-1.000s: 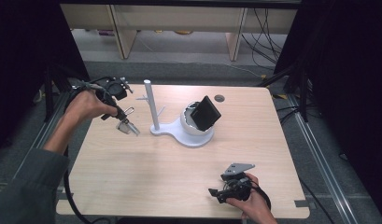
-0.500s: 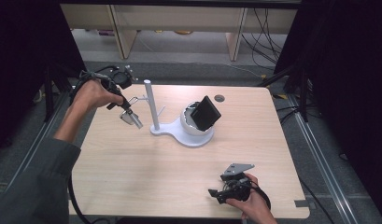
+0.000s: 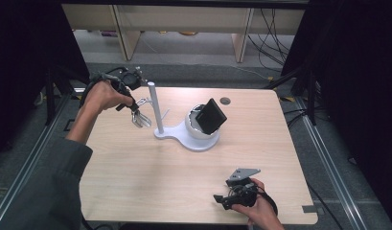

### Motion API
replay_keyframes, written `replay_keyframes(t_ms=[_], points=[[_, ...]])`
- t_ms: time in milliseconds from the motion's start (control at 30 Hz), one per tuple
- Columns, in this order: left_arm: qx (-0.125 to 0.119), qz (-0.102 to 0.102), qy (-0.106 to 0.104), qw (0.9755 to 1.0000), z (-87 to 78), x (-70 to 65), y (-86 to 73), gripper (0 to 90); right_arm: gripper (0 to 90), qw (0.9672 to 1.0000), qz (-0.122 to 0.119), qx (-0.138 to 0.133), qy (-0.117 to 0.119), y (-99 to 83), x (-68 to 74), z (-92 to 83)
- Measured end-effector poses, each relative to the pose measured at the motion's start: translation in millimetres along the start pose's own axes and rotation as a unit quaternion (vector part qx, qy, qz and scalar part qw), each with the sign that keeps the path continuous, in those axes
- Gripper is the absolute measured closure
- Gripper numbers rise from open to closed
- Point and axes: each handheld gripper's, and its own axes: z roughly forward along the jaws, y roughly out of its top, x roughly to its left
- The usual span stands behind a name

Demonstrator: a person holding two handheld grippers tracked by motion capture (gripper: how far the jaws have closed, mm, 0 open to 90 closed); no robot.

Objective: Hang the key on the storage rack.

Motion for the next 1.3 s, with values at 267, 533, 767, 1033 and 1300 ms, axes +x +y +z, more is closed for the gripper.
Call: replay_keyframes(t_ms=[267,533,767,1033,1300], points=[[0.006,0.012,0.009,0.9999,8.6,-4.9,5.4,75.0,25.5,1.0000,0.002,-0.007,0.000,0.0,-0.2,1.5],[-0.002,0.005,0.005,1.0000,16.2,-6.9,7.9,74.9,25.5,1.0000,-0.004,-0.002,0.000,0.2,-0.3,0.4],[-0.003,-0.002,-0.001,1.0000,19.8,-4.2,1.5,65.1,25.5,1.0000,0.000,-0.006,0.001,-0.4,0.5,1.6],[-0.012,-0.008,-0.008,0.9999,16.7,-3.9,-10.0,59.8,25.5,1.0000,0.001,-0.008,-0.001,0.2,-0.4,1.0],[-0.033,-0.028,-0.015,0.9989,15.1,-14.0,-28.6,43.4,25.1,1.0000,-0.001,-0.005,-0.003,0.8,-0.9,-0.3]])
